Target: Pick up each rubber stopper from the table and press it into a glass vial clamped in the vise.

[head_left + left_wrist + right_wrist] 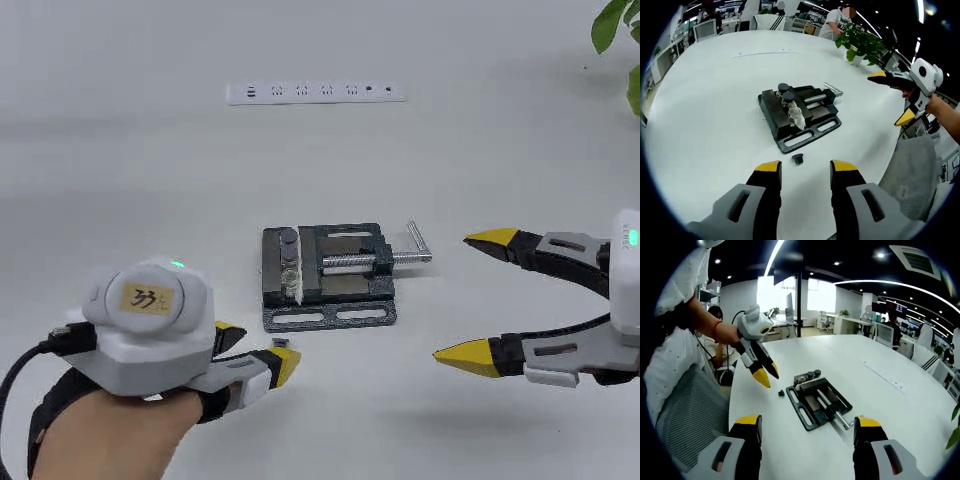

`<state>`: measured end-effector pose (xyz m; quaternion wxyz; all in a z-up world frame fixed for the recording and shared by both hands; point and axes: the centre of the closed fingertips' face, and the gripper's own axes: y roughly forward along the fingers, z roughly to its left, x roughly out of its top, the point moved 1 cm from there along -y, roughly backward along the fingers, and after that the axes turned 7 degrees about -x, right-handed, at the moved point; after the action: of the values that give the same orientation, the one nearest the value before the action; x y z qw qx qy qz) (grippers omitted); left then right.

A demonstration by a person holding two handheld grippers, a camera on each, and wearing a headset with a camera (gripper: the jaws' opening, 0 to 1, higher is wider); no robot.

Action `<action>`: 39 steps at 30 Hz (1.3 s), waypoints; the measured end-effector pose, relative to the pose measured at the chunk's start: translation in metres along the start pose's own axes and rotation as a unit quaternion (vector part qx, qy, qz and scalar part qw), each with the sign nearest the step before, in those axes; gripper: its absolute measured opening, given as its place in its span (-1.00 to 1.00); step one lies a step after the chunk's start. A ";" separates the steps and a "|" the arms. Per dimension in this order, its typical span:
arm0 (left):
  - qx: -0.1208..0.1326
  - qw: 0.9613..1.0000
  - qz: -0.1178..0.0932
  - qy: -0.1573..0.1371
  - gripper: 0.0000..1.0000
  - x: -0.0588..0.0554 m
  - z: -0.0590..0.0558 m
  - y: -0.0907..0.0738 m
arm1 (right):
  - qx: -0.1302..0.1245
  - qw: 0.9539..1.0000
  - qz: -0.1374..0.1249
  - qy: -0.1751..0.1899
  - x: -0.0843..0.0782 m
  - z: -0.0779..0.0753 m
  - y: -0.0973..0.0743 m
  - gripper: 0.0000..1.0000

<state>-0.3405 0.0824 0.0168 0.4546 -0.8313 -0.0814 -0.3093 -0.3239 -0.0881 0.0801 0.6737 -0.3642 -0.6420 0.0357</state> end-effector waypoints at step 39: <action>0.020 0.997 0.047 -0.060 -0.85 -0.016 0.012 0.034 | -0.014 0.999 -0.007 0.028 -0.018 0.001 -0.012 0.32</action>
<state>-0.3339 0.0749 -0.0214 0.4789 -0.8423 -0.0760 -0.2353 -0.3327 -0.1056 0.0708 0.6867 -0.3693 -0.6260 0.0117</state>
